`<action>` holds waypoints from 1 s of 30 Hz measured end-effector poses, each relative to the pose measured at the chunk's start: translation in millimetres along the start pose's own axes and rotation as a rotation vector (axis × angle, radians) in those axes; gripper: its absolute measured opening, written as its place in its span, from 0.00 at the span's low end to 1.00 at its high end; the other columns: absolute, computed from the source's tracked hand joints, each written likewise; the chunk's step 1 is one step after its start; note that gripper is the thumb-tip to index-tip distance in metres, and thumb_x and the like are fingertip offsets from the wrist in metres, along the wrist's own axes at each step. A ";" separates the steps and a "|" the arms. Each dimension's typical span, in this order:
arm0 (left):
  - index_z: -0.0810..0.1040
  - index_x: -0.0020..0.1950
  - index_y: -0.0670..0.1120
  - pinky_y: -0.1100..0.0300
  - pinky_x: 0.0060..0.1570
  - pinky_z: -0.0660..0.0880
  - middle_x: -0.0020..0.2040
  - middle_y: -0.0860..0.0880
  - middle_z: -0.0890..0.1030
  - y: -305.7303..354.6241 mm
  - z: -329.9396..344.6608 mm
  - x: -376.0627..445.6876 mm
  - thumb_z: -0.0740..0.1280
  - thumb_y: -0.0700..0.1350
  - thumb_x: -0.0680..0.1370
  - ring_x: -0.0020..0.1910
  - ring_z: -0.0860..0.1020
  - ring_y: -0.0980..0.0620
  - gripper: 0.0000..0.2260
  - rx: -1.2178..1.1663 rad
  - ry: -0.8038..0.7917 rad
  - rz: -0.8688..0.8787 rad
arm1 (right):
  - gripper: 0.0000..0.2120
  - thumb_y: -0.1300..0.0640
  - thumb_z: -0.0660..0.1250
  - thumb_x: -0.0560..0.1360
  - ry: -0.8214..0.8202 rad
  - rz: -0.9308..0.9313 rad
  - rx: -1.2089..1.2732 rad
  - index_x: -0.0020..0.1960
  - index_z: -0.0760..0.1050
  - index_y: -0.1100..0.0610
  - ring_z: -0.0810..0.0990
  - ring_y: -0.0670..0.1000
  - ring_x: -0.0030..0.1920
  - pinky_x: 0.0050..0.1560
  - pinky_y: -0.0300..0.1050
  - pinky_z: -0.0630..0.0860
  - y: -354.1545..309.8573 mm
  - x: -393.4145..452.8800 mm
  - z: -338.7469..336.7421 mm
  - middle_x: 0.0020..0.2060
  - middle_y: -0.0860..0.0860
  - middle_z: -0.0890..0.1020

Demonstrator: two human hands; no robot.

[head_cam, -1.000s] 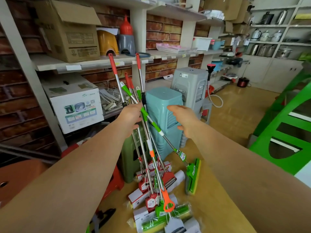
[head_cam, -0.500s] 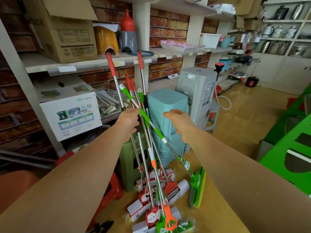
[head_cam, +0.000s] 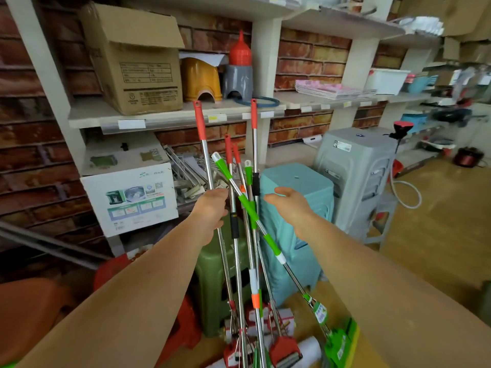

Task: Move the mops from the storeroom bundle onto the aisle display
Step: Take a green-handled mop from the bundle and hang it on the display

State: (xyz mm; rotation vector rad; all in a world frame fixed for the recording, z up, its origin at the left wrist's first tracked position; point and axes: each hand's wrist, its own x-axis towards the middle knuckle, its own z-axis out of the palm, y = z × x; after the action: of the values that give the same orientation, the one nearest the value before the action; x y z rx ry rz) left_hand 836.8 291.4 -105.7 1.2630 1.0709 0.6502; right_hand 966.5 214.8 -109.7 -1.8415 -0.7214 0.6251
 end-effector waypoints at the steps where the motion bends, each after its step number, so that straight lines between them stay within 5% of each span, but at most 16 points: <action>1: 0.68 0.69 0.47 0.54 0.56 0.70 0.56 0.48 0.73 3.0 -2.8 10.4 0.56 0.48 0.81 0.53 0.73 0.50 0.17 -0.006 0.010 0.000 | 0.24 0.53 0.67 0.74 -0.011 -0.006 -0.003 0.68 0.69 0.55 0.71 0.50 0.45 0.43 0.39 0.68 -2.2 11.4 6.0 0.50 0.53 0.72; 6: 0.70 0.66 0.47 0.56 0.54 0.70 0.57 0.48 0.74 14.9 -17.5 75.1 0.57 0.49 0.80 0.55 0.75 0.50 0.15 -0.023 0.003 0.021 | 0.24 0.55 0.67 0.74 -0.016 -0.019 0.003 0.69 0.68 0.57 0.72 0.52 0.52 0.59 0.44 0.69 -14.0 69.0 39.4 0.61 0.55 0.75; 11: 0.72 0.58 0.49 0.57 0.51 0.71 0.58 0.48 0.77 27.4 -31.8 163.4 0.60 0.48 0.79 0.55 0.77 0.49 0.08 0.025 -0.044 0.078 | 0.23 0.56 0.67 0.74 0.022 -0.017 -0.075 0.67 0.69 0.59 0.77 0.55 0.53 0.51 0.41 0.70 -24.5 150.0 82.8 0.58 0.57 0.78; 17: 0.76 0.57 0.46 0.60 0.43 0.72 0.49 0.48 0.78 48.0 -44.6 258.0 0.62 0.45 0.79 0.47 0.77 0.49 0.09 0.003 -0.038 0.153 | 0.21 0.56 0.67 0.73 -0.018 0.009 -0.161 0.65 0.72 0.61 0.77 0.58 0.59 0.57 0.45 0.73 -22.0 250.7 138.4 0.60 0.60 0.78; 22: 0.75 0.59 0.48 0.57 0.48 0.71 0.53 0.46 0.79 56.1 -41.4 315.1 0.62 0.46 0.79 0.49 0.77 0.49 0.10 0.043 -0.065 0.183 | 0.19 0.58 0.65 0.74 -0.033 -0.014 -0.198 0.64 0.72 0.60 0.77 0.56 0.58 0.53 0.42 0.72 -18.4 322.1 172.5 0.58 0.59 0.79; 26: 0.76 0.47 0.50 0.55 0.50 0.72 0.48 0.45 0.78 65.0 -44.4 349.8 0.61 0.44 0.79 0.48 0.76 0.47 0.05 0.056 -0.061 0.219 | 0.15 0.59 0.66 0.72 -0.041 -0.034 -0.272 0.59 0.75 0.61 0.81 0.57 0.53 0.46 0.43 0.74 -8.3 373.8 200.1 0.52 0.59 0.82; 30: 0.72 0.54 0.51 0.55 0.53 0.72 0.51 0.49 0.76 75.7 -45.6 370.2 0.60 0.47 0.80 0.51 0.76 0.49 0.04 0.073 -0.063 0.244 | 0.15 0.56 0.66 0.71 -0.042 -0.020 -0.304 0.58 0.76 0.57 0.81 0.56 0.49 0.45 0.42 0.75 3.0 410.9 224.2 0.50 0.56 0.83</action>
State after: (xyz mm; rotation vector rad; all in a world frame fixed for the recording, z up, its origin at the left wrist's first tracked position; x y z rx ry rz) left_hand 956.3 651.7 -133.0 1.4826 0.9028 0.7559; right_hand 1091.8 649.9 -228.3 -2.1009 -0.9008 0.5661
